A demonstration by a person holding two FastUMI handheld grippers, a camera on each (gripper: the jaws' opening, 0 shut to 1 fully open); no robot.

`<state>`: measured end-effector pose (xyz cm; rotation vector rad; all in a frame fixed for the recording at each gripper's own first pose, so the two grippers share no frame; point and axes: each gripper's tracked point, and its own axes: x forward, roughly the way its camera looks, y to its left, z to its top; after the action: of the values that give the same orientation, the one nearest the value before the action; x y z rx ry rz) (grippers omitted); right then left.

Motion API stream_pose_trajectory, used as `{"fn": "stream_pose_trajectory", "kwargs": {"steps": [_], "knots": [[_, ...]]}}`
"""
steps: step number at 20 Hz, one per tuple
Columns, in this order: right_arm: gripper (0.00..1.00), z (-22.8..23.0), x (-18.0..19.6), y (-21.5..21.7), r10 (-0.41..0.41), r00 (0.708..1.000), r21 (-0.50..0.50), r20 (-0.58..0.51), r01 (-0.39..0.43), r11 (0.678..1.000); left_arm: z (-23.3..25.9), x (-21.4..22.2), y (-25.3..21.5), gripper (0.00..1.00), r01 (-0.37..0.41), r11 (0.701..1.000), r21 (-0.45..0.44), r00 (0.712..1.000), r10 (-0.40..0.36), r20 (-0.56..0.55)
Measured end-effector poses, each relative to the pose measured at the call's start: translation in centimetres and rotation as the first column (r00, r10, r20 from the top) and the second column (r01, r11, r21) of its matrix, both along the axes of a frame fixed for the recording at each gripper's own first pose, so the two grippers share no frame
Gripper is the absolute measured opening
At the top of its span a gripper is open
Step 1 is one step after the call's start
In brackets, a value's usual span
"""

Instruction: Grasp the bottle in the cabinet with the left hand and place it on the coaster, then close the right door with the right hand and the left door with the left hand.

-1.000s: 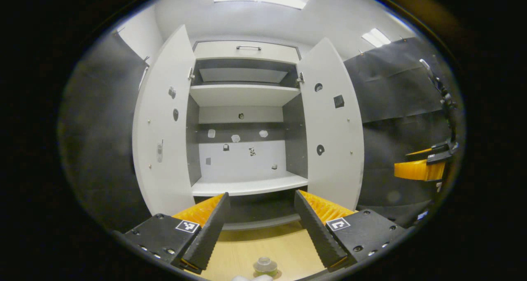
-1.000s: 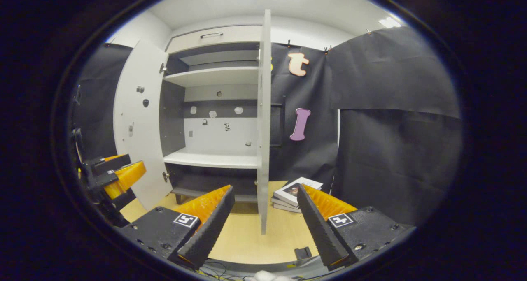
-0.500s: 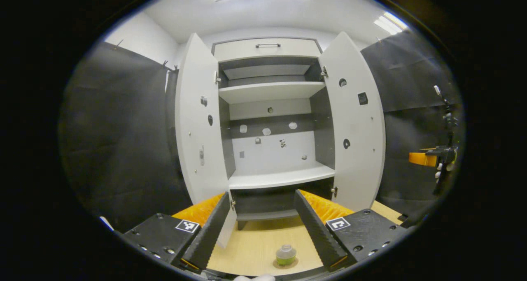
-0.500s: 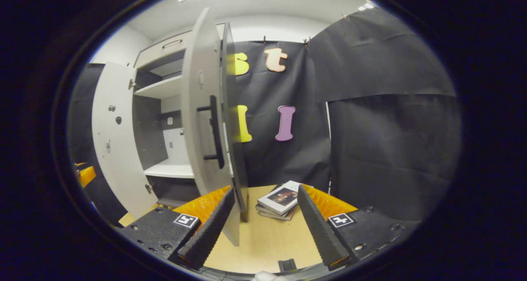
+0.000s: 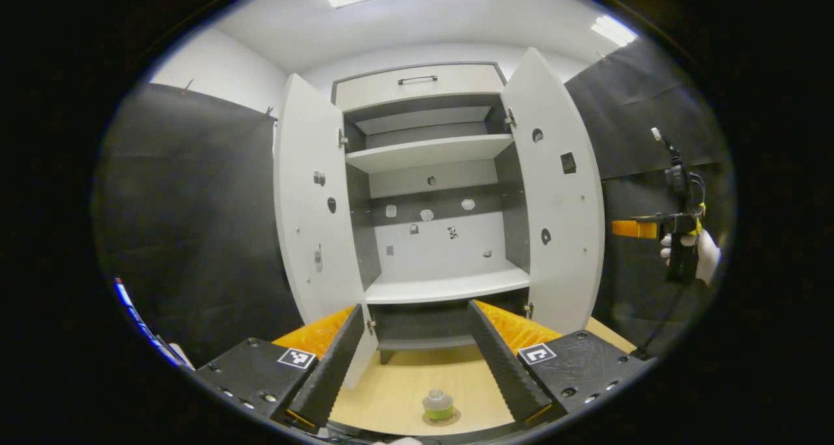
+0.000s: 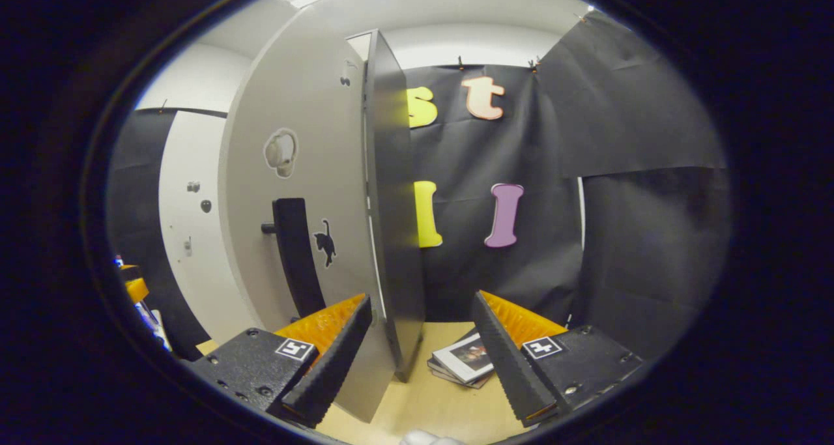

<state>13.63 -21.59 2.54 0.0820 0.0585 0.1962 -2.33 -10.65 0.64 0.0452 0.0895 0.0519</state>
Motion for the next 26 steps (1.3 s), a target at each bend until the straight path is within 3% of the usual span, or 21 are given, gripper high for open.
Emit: {"fn": "stream_pose_trajectory", "kwargs": {"steps": [5, 7, 8, 9, 13, 22, 26], "knots": [[1.00, 1.3, 1.3, 2.4, 0.098, 0.995, -0.002, 0.013, -0.098, 0.995, -0.9, -1.0, -0.3, 0.97, -0.059, 0.998, -0.024, 0.998, 0.058, -0.027], [0.95, 1.7, 1.2, 2.4, 0.088, 0.996, -0.041, 0.019, -0.088, 0.995, -1.4, -1.0, 0.2, 0.97, -0.076, 0.997, -0.028, 0.996, 0.075, -0.040], [0.99, 1.7, 1.3, 2.6, 0.080, 0.997, -0.055, 0.021, -0.079, 0.995, -1.6, -1.1, 0.5, 0.97, -0.081, 0.996, -0.032, 0.996, 0.080, -0.045], [0.95, 1.7, 1.3, 2.7, 0.069, 0.997, -0.065, 0.022, -0.067, 0.996, -1.8, -1.0, 0.9, 0.97, -0.082, 0.996, -0.038, 0.996, 0.081, -0.046], [0.98, 1.8, 0.6, 4.5, 0.018, 0.999, -0.073, 0.027, -0.016, 0.997, -1.9, -0.4, 3.7, 0.97, -0.112, 0.992, -0.050, 0.993, 0.110, -0.038], [0.96, 1.6, 0.6, 12.0, -0.077, 0.997, -0.054, 0.021, 0.078, 0.996, -1.9, 2.3, 7.4, 0.97, 0.031, 0.998, -0.058, 0.999, -0.033, -0.038], [0.96, 0.8, 1.7, 16.4, -0.042, 0.999, -0.050, 0.002, 0.042, 0.998, -2.6, 3.0, 8.6, 0.97, 0.075, 0.996, -0.058, 0.996, -0.077, -0.037]]}}
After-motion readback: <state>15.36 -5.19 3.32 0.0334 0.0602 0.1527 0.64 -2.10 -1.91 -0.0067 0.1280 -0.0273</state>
